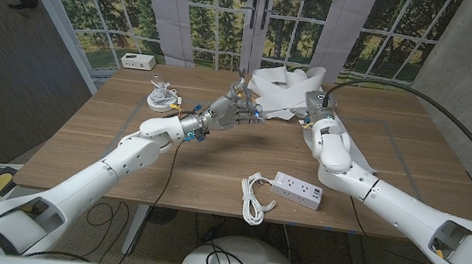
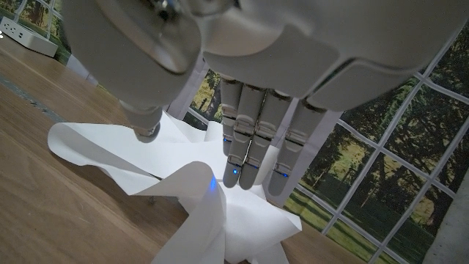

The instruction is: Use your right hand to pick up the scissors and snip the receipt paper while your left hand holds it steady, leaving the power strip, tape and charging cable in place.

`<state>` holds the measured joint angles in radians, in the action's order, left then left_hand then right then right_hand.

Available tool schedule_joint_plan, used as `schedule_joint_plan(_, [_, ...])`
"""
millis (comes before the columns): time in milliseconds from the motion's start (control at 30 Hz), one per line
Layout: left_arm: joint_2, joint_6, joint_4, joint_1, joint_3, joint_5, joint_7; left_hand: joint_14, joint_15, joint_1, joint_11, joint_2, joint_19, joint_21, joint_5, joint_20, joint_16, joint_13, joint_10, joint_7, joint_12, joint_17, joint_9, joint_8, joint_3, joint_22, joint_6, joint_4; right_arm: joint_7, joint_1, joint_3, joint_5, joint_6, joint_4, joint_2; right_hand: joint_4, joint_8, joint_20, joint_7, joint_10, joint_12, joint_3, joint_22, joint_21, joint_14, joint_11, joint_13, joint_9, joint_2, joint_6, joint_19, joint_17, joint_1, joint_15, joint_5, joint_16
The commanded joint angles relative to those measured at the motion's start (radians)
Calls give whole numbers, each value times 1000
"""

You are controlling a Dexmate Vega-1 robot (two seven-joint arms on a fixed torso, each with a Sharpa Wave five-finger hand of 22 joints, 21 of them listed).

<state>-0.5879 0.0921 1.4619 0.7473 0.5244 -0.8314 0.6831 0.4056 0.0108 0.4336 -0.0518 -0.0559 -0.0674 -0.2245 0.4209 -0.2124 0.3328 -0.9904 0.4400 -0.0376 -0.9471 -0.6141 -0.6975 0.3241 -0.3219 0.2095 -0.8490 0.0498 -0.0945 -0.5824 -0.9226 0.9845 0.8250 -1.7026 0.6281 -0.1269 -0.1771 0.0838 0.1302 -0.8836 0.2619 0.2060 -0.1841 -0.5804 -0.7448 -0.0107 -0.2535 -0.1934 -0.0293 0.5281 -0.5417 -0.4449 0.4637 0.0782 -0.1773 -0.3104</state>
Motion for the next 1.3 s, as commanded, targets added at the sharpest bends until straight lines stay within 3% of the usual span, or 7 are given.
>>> schedule_joint_plan(33, [11, -2, -14, -9, 5, 1, 7, 8, -2, 10, -6, 4, 5, 1, -4, -4, -4, -1, -1, -24, -8, -1, -3, -2, -2, 0, -28, 3, -1, 19, -18, -11, 14, 39, -14, -6, -2, 5, -2, 3, -7, 1, -1, 4, 1, 1, -1, -1, -1, 5, -9, 0, 13, 30, -2, 2])
schedule_joint_plan(700, [14, -7, -21, -11, 0, -4, 6, 13, 0, 14, -8, 7, 5, 0, -9, -4, -8, 0, -10, -18, -12, -2, -6, -12, -3, 0, -18, 10, 21, 58, -48, -35, 42, 109, -35, -12, -25, 2, -14, -10, -6, 5, -1, 8, -9, 4, 0, -1, -7, 42, -15, -4, 28, 39, -3, -8])
schedule_joint_plan(900, [16, -7, -27, -17, 2, -2, 12, 12, -1, 15, -8, 9, 5, 0, -10, -4, -10, 4, -11, -21, -12, -3, -5, -15, -3, 0, -19, 12, -10, 78, -71, -29, 63, 123, -35, -17, -25, 2, -19, -4, -10, 9, -1, 10, -1, 6, 0, -1, -11, 40, -13, -4, 41, 34, -3, -6])
schedule_joint_plan(1167, [22, -7, -37, -24, 3, -2, 18, 13, 0, 16, -7, 11, 6, 0, -11, -4, -12, 14, -11, -25, -10, -3, -2, -20, -3, 0, -20, 15, -33, 96, -93, -32, 73, 140, -35, -38, -27, -2, -30, 14, -21, 33, -2, 21, 24, 0, 1, -1, -32, 41, 3, -5, 98, 30, -8, -1])
schedule_joint_plan(1300, [25, -9, -42, -27, 4, -4, 22, 11, 0, 16, -6, 11, 6, 0, -12, -4, -14, 18, -9, -27, -9, -3, -1, -22, -4, 0, -20, 16, -36, 103, -98, -40, 69, 148, -35, -50, -32, -9, -42, 12, -20, 51, -2, 25, 25, 11, -3, -1, -43, 52, 7, -9, 144, 41, -12, -6])
